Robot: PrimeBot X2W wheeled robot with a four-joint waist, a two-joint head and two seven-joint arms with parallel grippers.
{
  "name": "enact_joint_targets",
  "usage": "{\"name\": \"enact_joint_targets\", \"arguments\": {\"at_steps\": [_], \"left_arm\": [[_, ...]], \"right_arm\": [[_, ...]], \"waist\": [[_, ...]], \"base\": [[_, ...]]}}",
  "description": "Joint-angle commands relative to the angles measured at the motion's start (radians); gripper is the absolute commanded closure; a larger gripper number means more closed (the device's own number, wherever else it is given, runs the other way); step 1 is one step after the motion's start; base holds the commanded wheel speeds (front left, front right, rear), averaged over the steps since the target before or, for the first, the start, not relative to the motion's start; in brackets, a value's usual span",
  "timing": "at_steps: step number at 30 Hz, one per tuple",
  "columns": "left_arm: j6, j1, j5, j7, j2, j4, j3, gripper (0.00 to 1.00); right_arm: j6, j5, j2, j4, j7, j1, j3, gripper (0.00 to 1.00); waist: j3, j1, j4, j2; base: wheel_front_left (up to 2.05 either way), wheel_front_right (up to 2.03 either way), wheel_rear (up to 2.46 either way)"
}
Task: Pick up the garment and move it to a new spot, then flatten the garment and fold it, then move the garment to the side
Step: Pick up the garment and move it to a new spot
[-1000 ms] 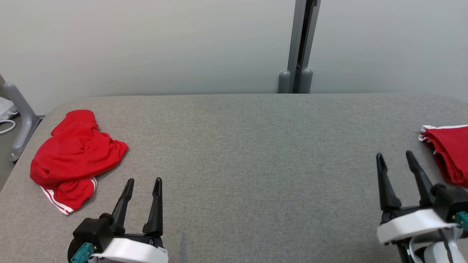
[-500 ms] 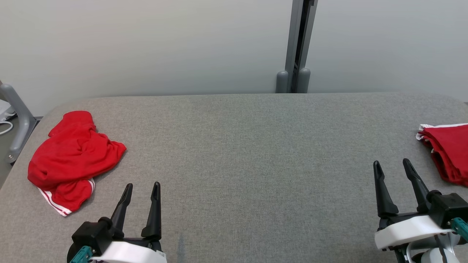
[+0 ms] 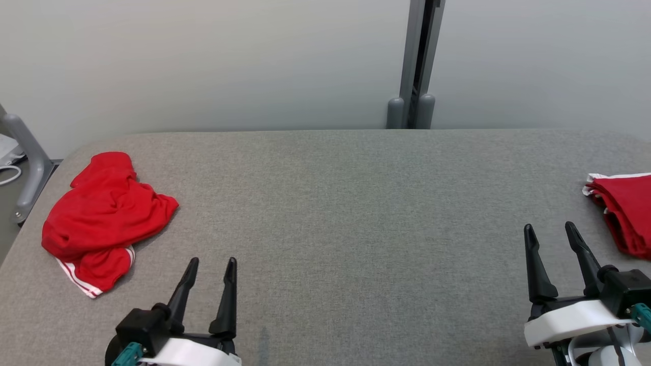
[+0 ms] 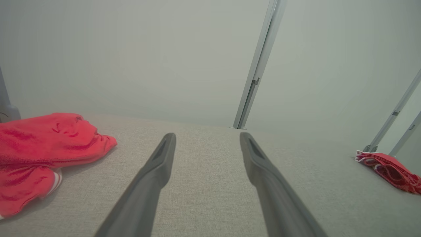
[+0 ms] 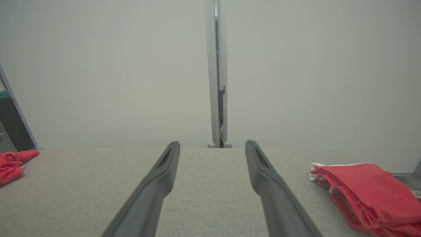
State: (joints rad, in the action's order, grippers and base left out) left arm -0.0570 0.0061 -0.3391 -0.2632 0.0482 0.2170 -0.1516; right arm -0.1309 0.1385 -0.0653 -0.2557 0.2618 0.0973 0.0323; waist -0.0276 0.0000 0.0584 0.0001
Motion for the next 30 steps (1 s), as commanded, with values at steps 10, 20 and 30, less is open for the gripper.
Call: {"name": "enact_joint_targets", "arguments": {"at_steps": [10, 20, 30], "left_arm": [[-0.001, -0.026, 0.008, 0.0, 0.005, 0.015, -0.04, 0.0], [-0.013, -0.016, 0.043, 0.0, 0.004, 0.01, -0.014, 0.0], [-0.022, 0.006, 0.06, 0.0, 0.005, 0.002, 0.028, 0.0]], "right_arm": [[0.0, 0.021, 0.002, 0.008, 0.004, -0.018, -0.038, 0.0], [0.0, 0.046, 0.009, 0.008, 0.004, -0.021, -0.099, 0.0], [0.0, 0.077, 0.012, 0.009, 0.004, -0.017, -0.131, 0.0]], "waist": [[0.031, 0.0, 0.127, -0.0001], [0.019, 0.0, 0.292, -0.0001], [-0.009, 0.0, 0.426, -0.0001]], "base": [[0.0, 0.0, 0.0], [0.0, 0.0, 0.0], [0.0, 0.0, 0.0]]}}
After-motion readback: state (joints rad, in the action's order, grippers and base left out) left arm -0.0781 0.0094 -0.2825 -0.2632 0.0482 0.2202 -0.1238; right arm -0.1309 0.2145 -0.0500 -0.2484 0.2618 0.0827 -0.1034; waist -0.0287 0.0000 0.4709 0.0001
